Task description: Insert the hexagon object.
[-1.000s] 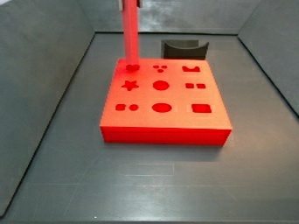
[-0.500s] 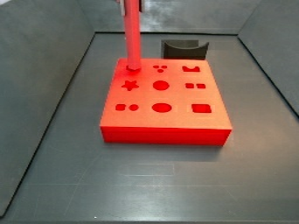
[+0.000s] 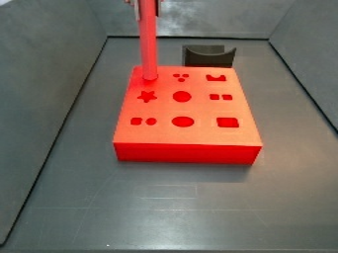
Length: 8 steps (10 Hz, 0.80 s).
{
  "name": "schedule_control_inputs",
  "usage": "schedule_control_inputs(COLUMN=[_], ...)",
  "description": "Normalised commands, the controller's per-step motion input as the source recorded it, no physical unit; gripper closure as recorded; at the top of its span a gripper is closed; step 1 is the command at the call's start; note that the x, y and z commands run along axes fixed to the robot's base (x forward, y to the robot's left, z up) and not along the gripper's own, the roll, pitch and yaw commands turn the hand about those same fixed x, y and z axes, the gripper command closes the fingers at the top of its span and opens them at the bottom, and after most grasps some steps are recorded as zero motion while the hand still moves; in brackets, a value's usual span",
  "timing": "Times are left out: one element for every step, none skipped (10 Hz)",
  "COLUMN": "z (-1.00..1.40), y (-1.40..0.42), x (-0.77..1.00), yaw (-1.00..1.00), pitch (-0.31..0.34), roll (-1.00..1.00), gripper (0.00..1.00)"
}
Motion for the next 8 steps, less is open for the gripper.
schedule_control_inputs(z=[-0.10,-0.16,-0.13,-0.14,-0.21,-0.30,-0.40,-0.45], y=[0.02,0.17,0.04,0.00,-0.01,-0.05,-0.07,0.00], x=[0.00,0.00,0.06,0.01,0.03,0.04,0.04,0.00], yaw=[0.00,0.00,0.00,0.00,0.00,-0.03,-0.03,0.00], pitch=[-0.071,-0.069,-0.049,-0.046,-0.047,-0.053,-0.054,-0.020], roll=[0.00,0.00,0.00,0.00,0.03,0.07,0.13,0.24], gripper=[1.00,1.00,1.00,1.00,1.00,1.00,1.00,1.00])
